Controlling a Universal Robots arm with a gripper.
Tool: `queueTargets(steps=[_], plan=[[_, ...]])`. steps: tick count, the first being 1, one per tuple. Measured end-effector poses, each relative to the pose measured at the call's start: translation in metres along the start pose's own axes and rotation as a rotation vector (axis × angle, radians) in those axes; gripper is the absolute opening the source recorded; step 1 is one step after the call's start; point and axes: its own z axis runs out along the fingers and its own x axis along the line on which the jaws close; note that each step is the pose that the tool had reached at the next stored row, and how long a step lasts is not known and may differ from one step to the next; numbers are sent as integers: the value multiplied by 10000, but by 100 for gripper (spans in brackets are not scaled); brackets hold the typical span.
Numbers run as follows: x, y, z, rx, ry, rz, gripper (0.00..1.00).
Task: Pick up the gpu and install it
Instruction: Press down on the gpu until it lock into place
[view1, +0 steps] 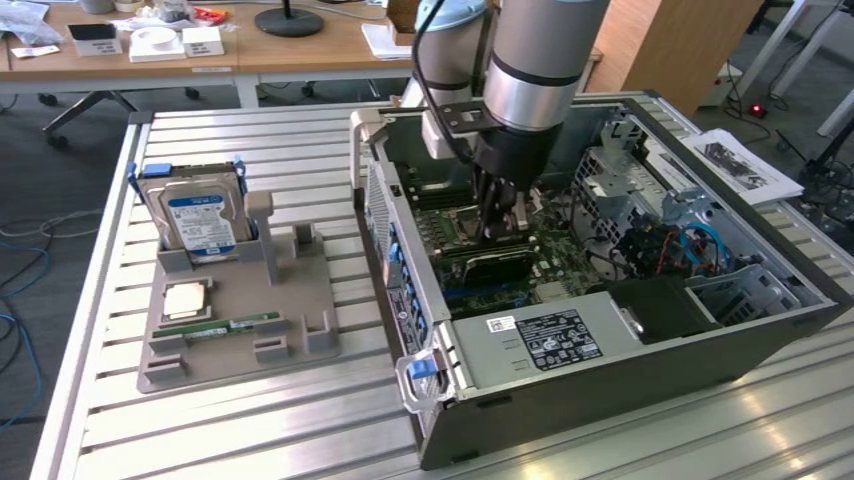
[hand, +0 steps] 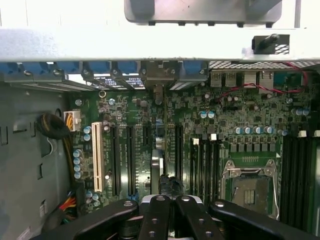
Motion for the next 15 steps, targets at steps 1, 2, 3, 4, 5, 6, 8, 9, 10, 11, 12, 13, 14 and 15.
queueTargets(steps=[1,2,3,4,5,6,8,9,10,11,12,13,14,15], plan=[[0,3,16,-1,1,1,11],[1,5,32,-1,1,0,11],[2,7,46,-1,1,0,11],[2,9,59,-1,1,0,11],[2,11,65,-1,1,0,11],[1,11,67,-2,2,-1,11],[-1,12,79,0,0,0,11],[-2,13,90,0,0,0,11],[-3,14,101,-1,0,0,11],[-5,15,111,0,0,1,11],[-8,17,116,-1,2,2,11],[-12,18,120,-1,0,2,11],[-15,21,123,-1,0,1,11],[-17,23,127,0,0,1,11]])
